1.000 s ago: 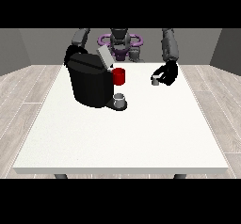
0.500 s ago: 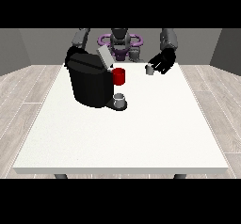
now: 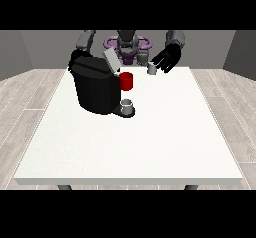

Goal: Insert the coffee pod into the coffee machine and close the lid

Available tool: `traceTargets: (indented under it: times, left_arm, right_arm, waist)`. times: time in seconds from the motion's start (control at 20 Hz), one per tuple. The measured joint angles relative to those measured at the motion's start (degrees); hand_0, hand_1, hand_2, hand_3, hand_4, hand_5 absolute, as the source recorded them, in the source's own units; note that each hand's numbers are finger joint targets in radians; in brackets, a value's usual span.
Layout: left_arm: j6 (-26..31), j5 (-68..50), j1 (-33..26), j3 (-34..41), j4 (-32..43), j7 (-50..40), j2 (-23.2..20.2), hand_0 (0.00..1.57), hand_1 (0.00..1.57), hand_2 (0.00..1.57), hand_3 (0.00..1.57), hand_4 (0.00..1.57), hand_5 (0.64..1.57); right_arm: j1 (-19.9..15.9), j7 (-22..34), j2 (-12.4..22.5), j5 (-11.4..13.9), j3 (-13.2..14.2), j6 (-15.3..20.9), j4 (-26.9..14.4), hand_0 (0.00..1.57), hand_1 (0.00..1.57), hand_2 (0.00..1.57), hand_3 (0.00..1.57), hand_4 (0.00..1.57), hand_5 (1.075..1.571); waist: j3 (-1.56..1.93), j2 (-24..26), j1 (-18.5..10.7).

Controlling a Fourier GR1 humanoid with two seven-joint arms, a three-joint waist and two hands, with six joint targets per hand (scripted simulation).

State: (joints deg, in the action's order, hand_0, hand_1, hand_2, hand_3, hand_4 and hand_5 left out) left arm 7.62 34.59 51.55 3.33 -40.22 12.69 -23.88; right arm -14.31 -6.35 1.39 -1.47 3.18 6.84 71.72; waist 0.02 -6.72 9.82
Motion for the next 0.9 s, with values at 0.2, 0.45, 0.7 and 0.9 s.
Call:
traceTargets:
  times: [0.2,0.45,0.7,0.9]
  left_arm:
    - [0.36,0.11,4.31,1.26,0.06,-2.67,-0.85,1.27,1.27,1.31,1.24,0.51,1.571]
    - [0.65,-0.64,9.04,3.64,1.15,-4.87,-2.37,1.28,1.28,1.33,1.27,0.48,1.571]
    - [0.26,-0.18,10.89,4.19,2.49,-5.55,-2.69,1.28,1.28,1.33,1.26,0.52,1.571]
    - [0.08,0.4,12.75,4.06,2.54,-6.7,-2.36,1.26,1.26,1.3,1.24,0.49,1.571]
  right_arm:
    - [-1.81,0.53,-0.18,-0.35,-0.16,-0.23,0.32,0.0,0.0,0.0,0.0,0.49,1.571]
    - [-3.18,0.35,-0.65,0.03,-1.66,-0.72,2.15,0.0,0.0,0.0,0.0,0.49,1.571]
    - [-3.66,4.13,-0.99,1.21,-3.82,1.04,5.64,0.0,0.0,0.0,0.0,0.51,1.571]
    - [-3.65,3.59,-0.22,0.84,-3.19,0.78,5.7,0.0,0.0,0.0,0.0,0.55,1.571]
  waist:
    - [-0.01,-1.35,1.71]
    - [-0.02,-3.32,4.47]
    - [-0.02,-3.42,6.66]
    - [0.0,-4.56,7.09]
